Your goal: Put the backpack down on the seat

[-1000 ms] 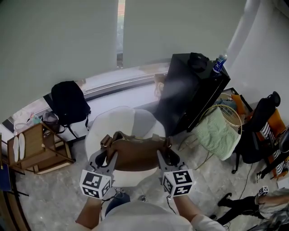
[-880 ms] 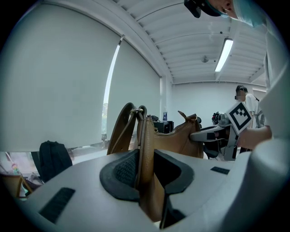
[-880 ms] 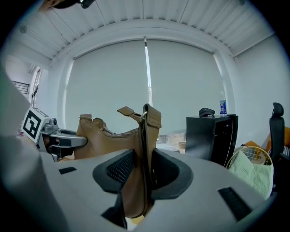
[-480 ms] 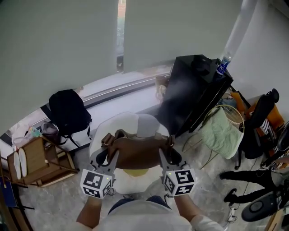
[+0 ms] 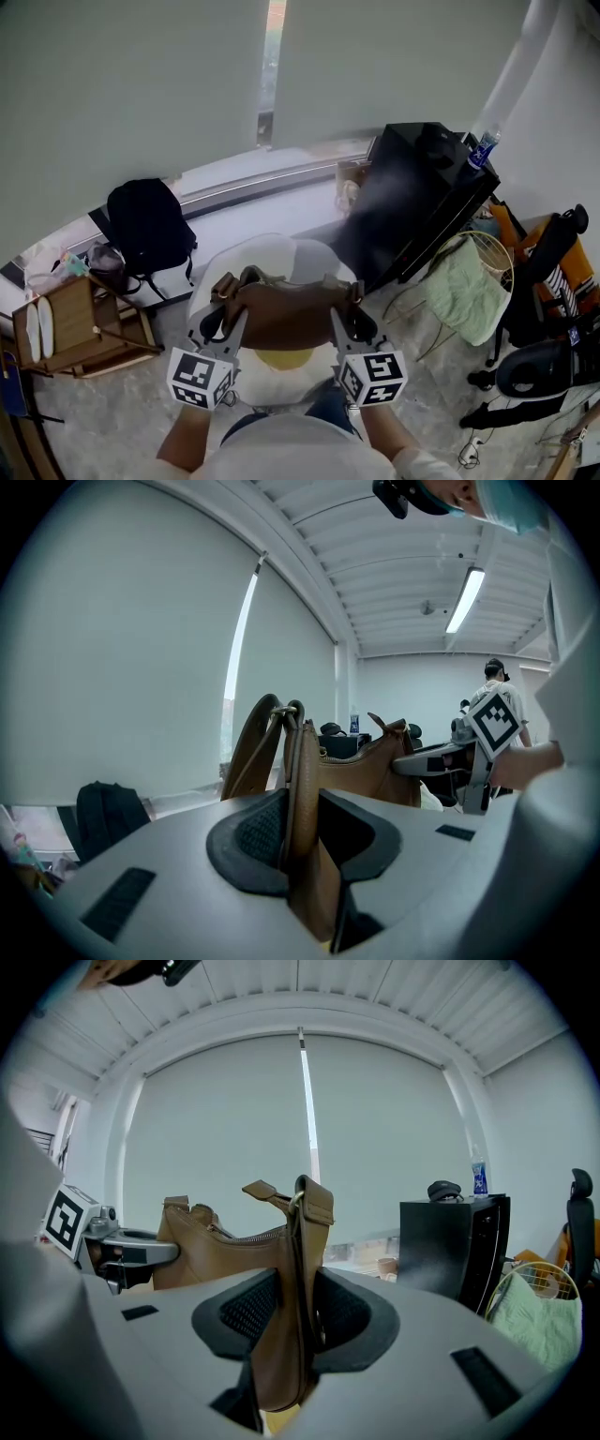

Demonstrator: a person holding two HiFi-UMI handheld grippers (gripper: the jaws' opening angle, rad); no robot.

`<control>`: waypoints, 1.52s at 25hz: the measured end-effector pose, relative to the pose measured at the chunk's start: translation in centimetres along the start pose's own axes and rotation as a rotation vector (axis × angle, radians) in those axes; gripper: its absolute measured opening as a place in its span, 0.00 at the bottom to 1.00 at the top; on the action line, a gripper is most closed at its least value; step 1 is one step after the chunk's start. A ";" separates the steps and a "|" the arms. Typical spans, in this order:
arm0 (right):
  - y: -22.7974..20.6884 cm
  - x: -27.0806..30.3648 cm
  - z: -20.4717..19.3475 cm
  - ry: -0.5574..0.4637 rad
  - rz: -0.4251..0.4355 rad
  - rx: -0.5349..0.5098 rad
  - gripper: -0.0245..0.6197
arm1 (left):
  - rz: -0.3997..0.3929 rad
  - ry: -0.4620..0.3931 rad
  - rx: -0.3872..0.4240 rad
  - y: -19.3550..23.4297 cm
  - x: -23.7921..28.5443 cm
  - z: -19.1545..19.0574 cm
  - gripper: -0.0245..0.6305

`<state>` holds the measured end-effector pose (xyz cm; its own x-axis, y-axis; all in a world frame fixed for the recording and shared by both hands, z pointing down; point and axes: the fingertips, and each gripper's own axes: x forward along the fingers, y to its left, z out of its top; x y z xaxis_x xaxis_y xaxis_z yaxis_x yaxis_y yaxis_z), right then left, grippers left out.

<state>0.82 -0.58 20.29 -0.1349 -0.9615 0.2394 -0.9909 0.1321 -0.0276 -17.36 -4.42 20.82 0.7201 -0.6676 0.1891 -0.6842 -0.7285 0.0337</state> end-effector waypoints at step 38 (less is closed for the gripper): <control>-11.6 7.3 0.3 0.030 0.177 -0.001 0.27 | 0.193 0.033 -0.065 -3.0 11.0 0.5 0.20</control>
<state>11.37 -9.25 22.06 -0.3070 -0.9156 0.2595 -0.9516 0.2989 -0.0711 -7.33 -9.67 22.26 0.5712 -0.7879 0.2301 -0.8161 -0.5752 0.0564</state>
